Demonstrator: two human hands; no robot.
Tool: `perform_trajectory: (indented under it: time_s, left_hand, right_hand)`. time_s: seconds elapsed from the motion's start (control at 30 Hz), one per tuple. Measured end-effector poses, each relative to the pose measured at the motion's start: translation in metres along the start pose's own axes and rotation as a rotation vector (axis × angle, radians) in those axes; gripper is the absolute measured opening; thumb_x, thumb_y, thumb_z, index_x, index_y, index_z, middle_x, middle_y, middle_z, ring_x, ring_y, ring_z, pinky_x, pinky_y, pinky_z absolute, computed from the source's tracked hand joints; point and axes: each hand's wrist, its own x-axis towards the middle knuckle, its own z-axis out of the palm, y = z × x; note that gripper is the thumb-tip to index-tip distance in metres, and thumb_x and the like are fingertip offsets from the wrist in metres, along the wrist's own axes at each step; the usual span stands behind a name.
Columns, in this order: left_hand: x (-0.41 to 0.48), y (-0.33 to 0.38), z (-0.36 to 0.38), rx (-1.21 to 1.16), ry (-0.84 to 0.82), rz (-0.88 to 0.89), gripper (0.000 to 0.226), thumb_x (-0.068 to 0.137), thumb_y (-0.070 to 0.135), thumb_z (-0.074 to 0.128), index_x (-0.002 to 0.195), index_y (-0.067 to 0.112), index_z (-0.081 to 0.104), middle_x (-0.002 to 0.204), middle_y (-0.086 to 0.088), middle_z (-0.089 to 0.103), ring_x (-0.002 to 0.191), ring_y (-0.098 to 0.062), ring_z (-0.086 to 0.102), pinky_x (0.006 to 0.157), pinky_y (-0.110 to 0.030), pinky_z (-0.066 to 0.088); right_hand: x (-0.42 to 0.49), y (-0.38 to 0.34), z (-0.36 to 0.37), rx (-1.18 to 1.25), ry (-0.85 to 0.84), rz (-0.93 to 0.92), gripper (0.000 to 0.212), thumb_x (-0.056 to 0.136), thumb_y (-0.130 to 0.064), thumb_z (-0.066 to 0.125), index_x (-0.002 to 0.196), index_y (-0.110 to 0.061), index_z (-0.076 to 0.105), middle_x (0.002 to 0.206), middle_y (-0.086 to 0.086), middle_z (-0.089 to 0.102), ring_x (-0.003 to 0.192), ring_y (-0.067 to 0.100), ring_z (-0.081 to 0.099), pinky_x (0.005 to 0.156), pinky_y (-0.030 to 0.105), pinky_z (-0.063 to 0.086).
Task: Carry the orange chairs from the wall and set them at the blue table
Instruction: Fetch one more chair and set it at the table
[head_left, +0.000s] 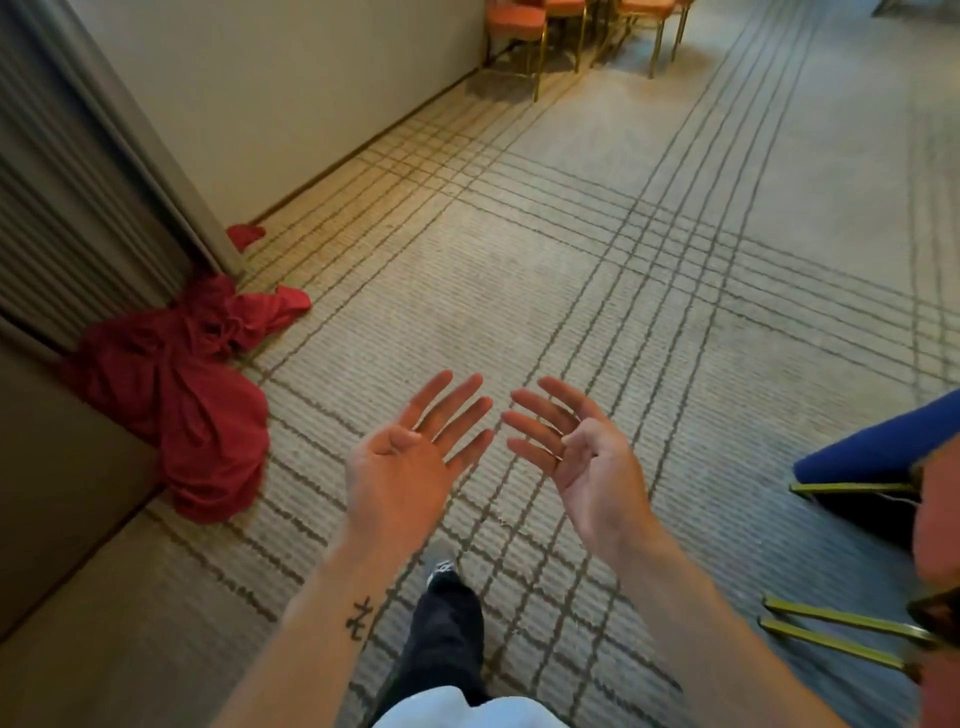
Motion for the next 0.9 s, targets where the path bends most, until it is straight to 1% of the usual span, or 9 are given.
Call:
perform_trajectory:
  time_s: [0.13, 0.23, 0.37, 0.5, 0.63, 0.7, 0.8, 0.9]
  left_hand:
    - [0.082, 0.047, 0.01, 0.0, -0.011, -0.023, 0.065, 0.083, 0.011, 0.032, 0.144, 0.004, 0.049, 0.144, -0.02, 0.059, 0.135, -0.039, 0.055, 0.112, -0.057, 0.039]
    - [0.137, 0.081, 0.027, 0.076, -0.047, -0.027, 0.062, 0.086, 0.014, 0.033, 0.145, 0.004, 0.049, 0.144, -0.019, 0.059, 0.135, -0.038, 0.055, 0.114, -0.057, 0.037]
    - [0.201, 0.114, 0.047, 0.144, -0.097, -0.022, 0.061, 0.086, 0.016, 0.039, 0.145, 0.005, 0.049, 0.145, -0.018, 0.058, 0.136, -0.037, 0.055, 0.113, -0.056, 0.038]
    - [0.276, 0.126, 0.059, 0.172, -0.091, -0.036, 0.064, 0.083, 0.018, 0.046, 0.146, 0.005, 0.048, 0.145, -0.018, 0.058, 0.136, -0.037, 0.055, 0.113, -0.056, 0.037]
    - [0.366, 0.126, 0.073, 0.151, -0.012, -0.06, 0.059, 0.087, 0.017, 0.04, 0.145, 0.005, 0.05, 0.144, -0.018, 0.059, 0.135, -0.037, 0.056, 0.113, -0.056, 0.037]
    - [0.403, 0.127, 0.085, 0.155, -0.007, -0.077, 0.059, 0.088, 0.017, 0.038, 0.145, 0.005, 0.049, 0.144, -0.019, 0.059, 0.135, -0.037, 0.056, 0.113, -0.056, 0.038]
    - [0.471, 0.131, 0.11, 0.179, 0.021, -0.068, 0.057, 0.09, 0.016, 0.036, 0.145, 0.005, 0.05, 0.144, -0.018, 0.06, 0.135, -0.037, 0.055, 0.114, -0.056, 0.038]
    - [0.534, 0.142, 0.141, 0.204, 0.03, -0.029, 0.056, 0.091, 0.015, 0.036, 0.144, 0.005, 0.05, 0.144, -0.019, 0.06, 0.135, -0.038, 0.055, 0.115, -0.057, 0.036]
  right_hand:
    - [0.079, -0.03, 0.04, -0.051, 0.01, -0.023, 0.052, 0.094, 0.008, 0.025, 0.133, -0.004, 0.056, 0.127, 0.02, 0.069, 0.116, 0.039, 0.067, 0.099, 0.051, 0.051]
    - [0.131, -0.054, 0.062, -0.055, 0.045, -0.064, 0.049, 0.097, 0.007, 0.026, 0.133, -0.004, 0.056, 0.126, 0.02, 0.07, 0.114, 0.037, 0.068, 0.095, 0.048, 0.051]
    - [0.189, -0.08, 0.076, -0.048, 0.076, -0.083, 0.045, 0.1, 0.005, 0.028, 0.134, -0.004, 0.056, 0.125, 0.019, 0.07, 0.115, 0.037, 0.069, 0.099, 0.049, 0.052]
    - [0.26, -0.101, 0.075, -0.029, 0.097, -0.078, 0.043, 0.101, 0.003, 0.031, 0.135, -0.005, 0.056, 0.126, 0.018, 0.07, 0.115, 0.036, 0.069, 0.099, 0.048, 0.052]
    - [0.349, -0.126, 0.059, 0.009, 0.1, -0.04, 0.042, 0.102, 0.001, 0.032, 0.135, -0.006, 0.056, 0.127, 0.017, 0.07, 0.117, 0.035, 0.068, 0.1, 0.048, 0.051]
    - [0.39, -0.142, 0.052, 0.057, 0.104, -0.026, 0.041, 0.102, 0.0, 0.033, 0.136, -0.006, 0.055, 0.127, 0.017, 0.07, 0.117, 0.034, 0.068, 0.1, 0.047, 0.052]
    - [0.461, -0.173, 0.046, 0.145, 0.086, 0.006, 0.041, 0.102, -0.002, 0.033, 0.137, -0.008, 0.055, 0.128, 0.017, 0.07, 0.118, 0.034, 0.068, 0.099, 0.045, 0.052]
    - [0.526, -0.207, 0.047, 0.152, 0.045, 0.014, 0.042, 0.103, -0.003, 0.032, 0.138, -0.009, 0.055, 0.13, 0.017, 0.069, 0.12, 0.034, 0.067, 0.1, 0.044, 0.051]
